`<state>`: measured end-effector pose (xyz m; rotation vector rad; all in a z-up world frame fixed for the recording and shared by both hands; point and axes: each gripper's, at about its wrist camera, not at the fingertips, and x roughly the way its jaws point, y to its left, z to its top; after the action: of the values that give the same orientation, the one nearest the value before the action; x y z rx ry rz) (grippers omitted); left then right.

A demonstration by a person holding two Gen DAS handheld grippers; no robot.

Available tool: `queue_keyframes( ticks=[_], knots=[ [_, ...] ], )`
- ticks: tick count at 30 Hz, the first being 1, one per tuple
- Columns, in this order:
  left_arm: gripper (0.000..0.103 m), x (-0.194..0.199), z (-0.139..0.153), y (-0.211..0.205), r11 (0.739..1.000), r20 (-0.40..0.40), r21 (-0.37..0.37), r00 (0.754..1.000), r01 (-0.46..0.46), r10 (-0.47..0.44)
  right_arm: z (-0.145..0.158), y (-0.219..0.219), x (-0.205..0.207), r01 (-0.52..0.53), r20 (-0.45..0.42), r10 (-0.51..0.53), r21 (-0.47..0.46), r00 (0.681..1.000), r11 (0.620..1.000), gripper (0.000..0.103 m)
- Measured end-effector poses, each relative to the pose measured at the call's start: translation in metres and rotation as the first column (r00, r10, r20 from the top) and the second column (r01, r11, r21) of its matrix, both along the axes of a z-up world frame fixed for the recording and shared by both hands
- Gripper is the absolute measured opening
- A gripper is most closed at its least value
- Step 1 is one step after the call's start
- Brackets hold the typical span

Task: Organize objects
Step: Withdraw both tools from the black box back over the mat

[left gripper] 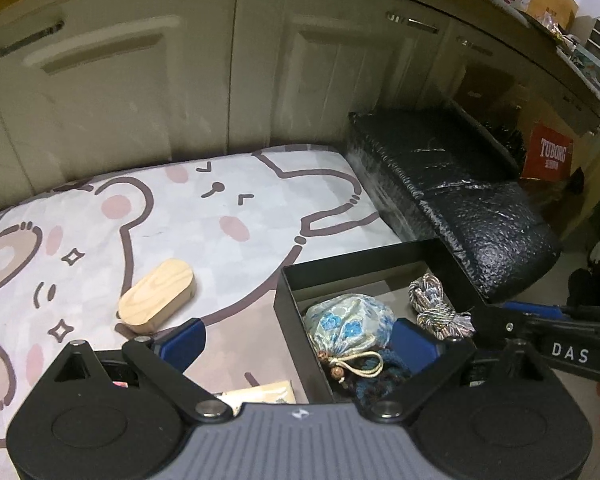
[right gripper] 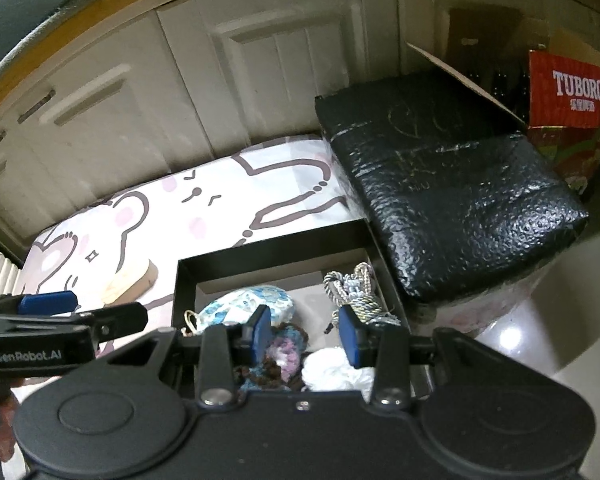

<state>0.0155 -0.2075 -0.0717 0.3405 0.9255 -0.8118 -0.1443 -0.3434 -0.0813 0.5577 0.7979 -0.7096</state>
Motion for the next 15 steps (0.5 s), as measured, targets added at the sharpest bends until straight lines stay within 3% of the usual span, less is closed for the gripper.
queue_keyframes(
  ticks=[8, 15],
  knots=[
    [0.098, -0.006, 0.015, 0.015, 0.999, 0.0, -0.006, 0.999, -0.035, 0.035, 0.007, 0.011, -0.009, 0.024, 0.002, -0.024, -0.017, 1.0, 1.0, 0.042],
    [0.099, -0.005, 0.019, 0.027, 0.997, 0.021, 0.012, 0.996, -0.081, 0.081, 0.015, 0.018, -0.015, 0.039, -0.023, -0.04, -0.065, 0.999, 0.997, 0.053]
  ],
)
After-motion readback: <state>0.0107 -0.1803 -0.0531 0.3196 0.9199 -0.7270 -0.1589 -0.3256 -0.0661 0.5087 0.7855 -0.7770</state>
